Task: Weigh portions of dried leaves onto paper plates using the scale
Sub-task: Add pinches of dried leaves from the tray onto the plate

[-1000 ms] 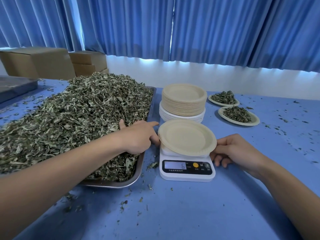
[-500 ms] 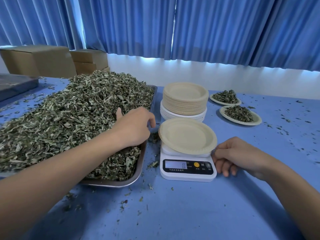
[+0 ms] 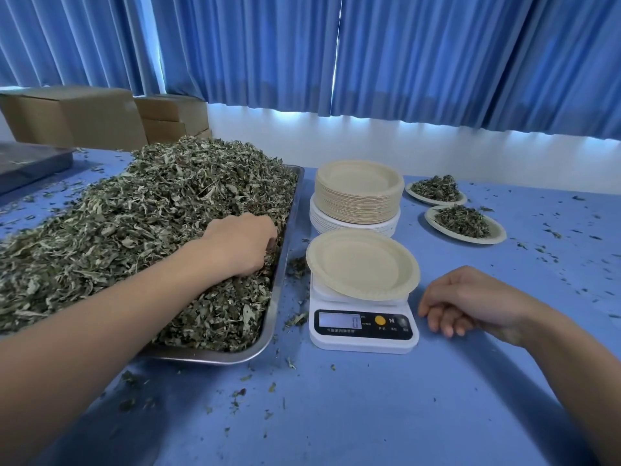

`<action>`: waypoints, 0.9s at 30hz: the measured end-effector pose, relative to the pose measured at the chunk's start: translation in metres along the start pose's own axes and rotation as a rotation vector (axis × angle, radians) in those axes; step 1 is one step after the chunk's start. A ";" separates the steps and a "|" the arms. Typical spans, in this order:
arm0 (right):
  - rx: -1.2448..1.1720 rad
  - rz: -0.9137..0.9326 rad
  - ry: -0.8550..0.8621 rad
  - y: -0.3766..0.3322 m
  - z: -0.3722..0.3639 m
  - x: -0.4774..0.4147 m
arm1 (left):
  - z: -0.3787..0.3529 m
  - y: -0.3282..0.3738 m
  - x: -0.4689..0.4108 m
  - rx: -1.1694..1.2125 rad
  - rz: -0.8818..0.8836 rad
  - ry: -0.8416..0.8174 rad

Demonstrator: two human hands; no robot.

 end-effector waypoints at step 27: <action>-0.182 0.187 0.396 0.002 0.033 -0.036 | 0.045 0.060 -0.028 0.612 -0.274 0.371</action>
Point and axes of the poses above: each hand's wrist, its own x-axis away from the middle knuckle, its own z-axis out of the back of the hand, y = z × x, the point moved 7 cm from there along -x, towards the middle knuckle, and after that the axes turned 10 degrees about -z, right-handed, at the moved point
